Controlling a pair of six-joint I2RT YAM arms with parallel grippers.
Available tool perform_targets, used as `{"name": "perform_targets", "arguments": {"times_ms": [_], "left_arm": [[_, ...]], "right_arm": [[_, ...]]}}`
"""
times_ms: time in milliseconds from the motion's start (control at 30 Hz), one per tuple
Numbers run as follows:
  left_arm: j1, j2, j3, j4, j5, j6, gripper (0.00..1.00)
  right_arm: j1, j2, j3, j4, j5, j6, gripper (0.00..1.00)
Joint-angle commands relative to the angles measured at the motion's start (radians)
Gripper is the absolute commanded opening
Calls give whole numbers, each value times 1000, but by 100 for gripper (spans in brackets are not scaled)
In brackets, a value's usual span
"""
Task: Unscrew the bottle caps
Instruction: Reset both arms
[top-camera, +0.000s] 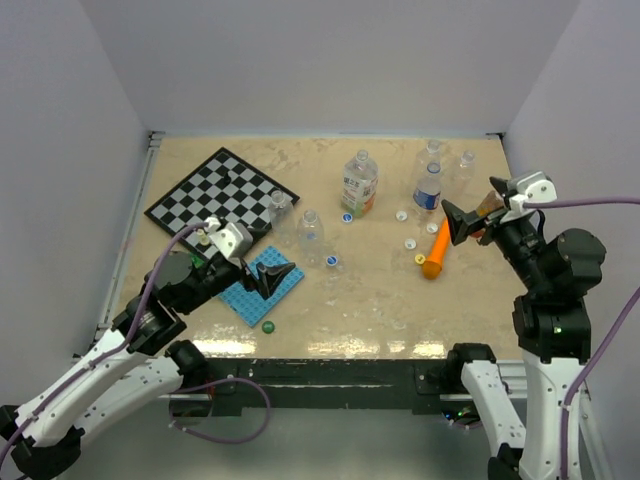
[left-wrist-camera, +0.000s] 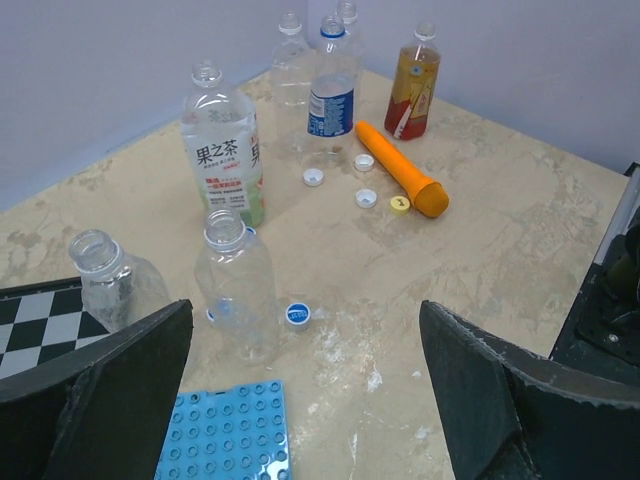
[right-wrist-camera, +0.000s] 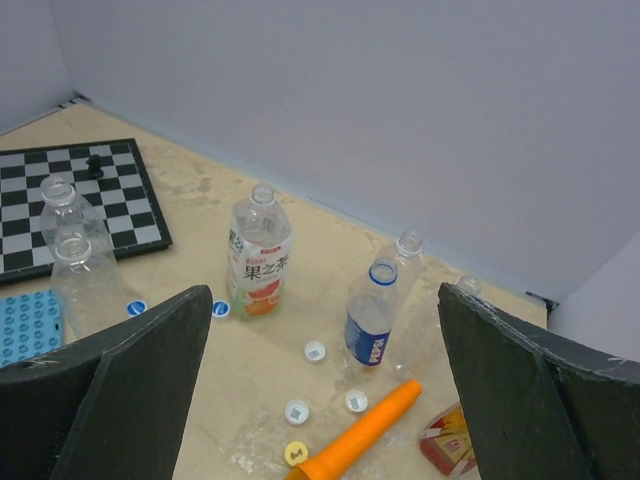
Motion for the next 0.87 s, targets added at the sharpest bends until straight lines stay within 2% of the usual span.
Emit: {"name": "perform_targets", "arguments": {"times_ms": [0,467,833], "left_arm": [[6,1,69,-72,-67,-52,100],[6,64,218,-146,-130,-35,100],[6,60,206,-144,-147,-60,100]], "right_arm": [[-12,-30,-4,30,3,36,98],[-12,-79,3,56,242,192,98],[-13,-73,36,40,264,177,98]]}}
